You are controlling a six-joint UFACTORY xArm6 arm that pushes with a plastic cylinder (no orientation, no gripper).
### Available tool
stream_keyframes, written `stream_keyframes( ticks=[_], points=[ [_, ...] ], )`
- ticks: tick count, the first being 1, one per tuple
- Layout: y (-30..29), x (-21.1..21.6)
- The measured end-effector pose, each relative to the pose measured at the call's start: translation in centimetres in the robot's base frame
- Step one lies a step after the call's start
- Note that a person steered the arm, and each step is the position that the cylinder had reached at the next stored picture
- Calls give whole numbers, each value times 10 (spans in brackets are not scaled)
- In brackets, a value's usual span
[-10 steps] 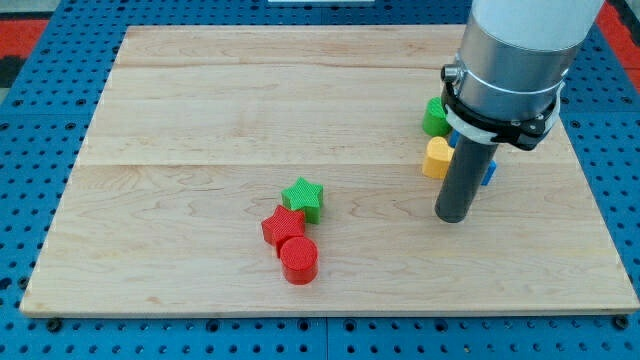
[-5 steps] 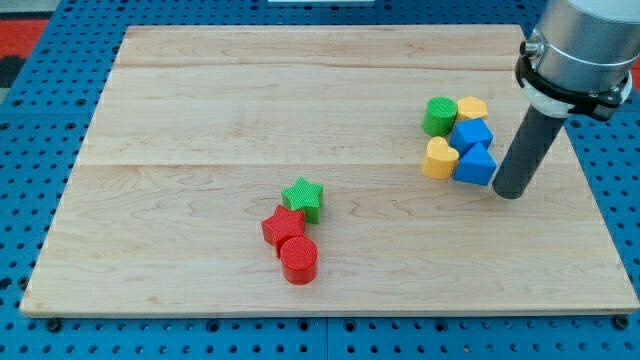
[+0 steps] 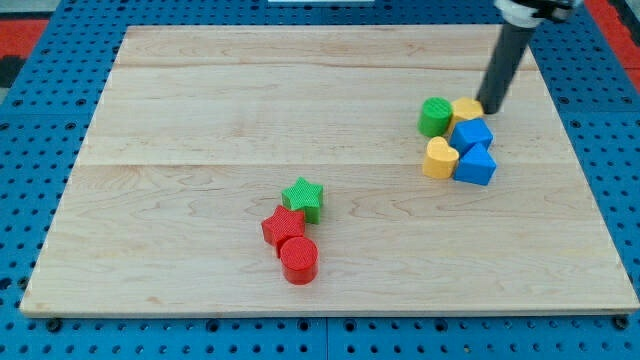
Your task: Push the green circle towards left
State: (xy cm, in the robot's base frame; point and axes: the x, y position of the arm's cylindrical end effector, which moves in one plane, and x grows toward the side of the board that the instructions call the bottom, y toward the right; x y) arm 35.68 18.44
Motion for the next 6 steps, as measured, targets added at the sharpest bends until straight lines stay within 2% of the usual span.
stream_keyframes(
  ticks=[1, 2, 3, 4, 5, 6],
  points=[
    [-41, 25],
    [-52, 43],
    [-85, 44],
    [-120, 29],
    [-114, 2],
    [-145, -6]
  ],
)
